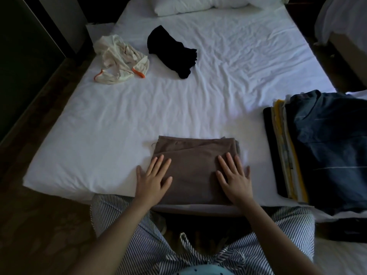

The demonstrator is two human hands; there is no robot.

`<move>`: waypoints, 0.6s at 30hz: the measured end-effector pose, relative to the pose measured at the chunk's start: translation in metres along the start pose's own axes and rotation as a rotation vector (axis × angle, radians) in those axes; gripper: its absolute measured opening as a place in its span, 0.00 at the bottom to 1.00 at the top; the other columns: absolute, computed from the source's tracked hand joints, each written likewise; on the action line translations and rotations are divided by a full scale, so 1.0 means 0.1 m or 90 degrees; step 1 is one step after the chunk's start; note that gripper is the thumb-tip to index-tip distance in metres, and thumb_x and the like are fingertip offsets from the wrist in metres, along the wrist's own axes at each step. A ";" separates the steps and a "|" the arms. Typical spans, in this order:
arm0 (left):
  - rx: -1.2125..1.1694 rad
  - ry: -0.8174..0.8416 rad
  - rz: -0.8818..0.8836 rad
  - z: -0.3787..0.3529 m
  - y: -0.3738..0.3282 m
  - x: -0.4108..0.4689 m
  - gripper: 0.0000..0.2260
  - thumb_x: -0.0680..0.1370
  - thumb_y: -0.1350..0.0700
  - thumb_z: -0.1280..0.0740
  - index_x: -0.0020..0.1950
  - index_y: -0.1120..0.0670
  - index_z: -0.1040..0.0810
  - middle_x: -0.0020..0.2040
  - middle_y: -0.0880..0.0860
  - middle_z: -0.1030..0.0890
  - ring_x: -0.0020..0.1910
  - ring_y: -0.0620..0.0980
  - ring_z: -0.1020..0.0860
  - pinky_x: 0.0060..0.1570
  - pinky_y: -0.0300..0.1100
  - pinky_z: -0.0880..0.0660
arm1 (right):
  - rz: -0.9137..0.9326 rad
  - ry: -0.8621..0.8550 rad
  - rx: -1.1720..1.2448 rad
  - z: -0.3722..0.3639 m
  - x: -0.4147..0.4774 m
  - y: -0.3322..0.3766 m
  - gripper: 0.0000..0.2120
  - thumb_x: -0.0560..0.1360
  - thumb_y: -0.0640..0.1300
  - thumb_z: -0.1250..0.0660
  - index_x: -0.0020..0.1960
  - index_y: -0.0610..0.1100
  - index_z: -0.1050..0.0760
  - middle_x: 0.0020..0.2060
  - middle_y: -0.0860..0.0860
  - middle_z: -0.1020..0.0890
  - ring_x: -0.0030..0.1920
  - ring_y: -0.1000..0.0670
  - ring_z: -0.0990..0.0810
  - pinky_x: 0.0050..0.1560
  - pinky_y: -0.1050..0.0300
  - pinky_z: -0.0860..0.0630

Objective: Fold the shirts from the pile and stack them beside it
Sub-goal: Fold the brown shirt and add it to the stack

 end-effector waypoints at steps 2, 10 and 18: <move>-0.038 -0.003 -0.006 0.03 0.05 0.01 0.29 0.75 0.36 0.57 0.76 0.42 0.50 0.76 0.43 0.52 0.75 0.42 0.54 0.68 0.66 0.48 | -0.056 0.023 0.055 0.04 0.01 -0.06 0.26 0.78 0.63 0.59 0.75 0.63 0.56 0.73 0.61 0.62 0.76 0.47 0.61 0.74 0.43 0.59; -0.469 -0.248 0.226 0.24 0.00 0.13 0.15 0.73 0.60 0.30 0.60 0.59 0.23 0.58 0.56 0.23 0.59 0.55 0.25 0.59 0.44 0.30 | -0.273 -0.071 0.566 0.33 0.05 -0.03 0.26 0.80 0.48 0.41 0.75 0.42 0.43 0.72 0.43 0.36 0.71 0.43 0.35 0.68 0.50 0.37; -0.837 0.021 0.434 0.36 0.04 0.19 0.25 0.73 0.57 0.27 0.67 0.59 0.31 0.58 0.57 0.23 0.50 0.56 0.22 0.50 0.48 0.24 | -0.350 0.082 0.717 0.45 0.19 -0.09 0.20 0.75 0.51 0.32 0.60 0.39 0.28 0.49 0.46 0.21 0.46 0.48 0.22 0.46 0.54 0.25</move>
Point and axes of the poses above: each hand's wrist, its own x-axis towards the middle knuckle, its own z-axis out of the back of the hand, y = z × x, the point moved 1 cm from there along x, towards the middle knuckle
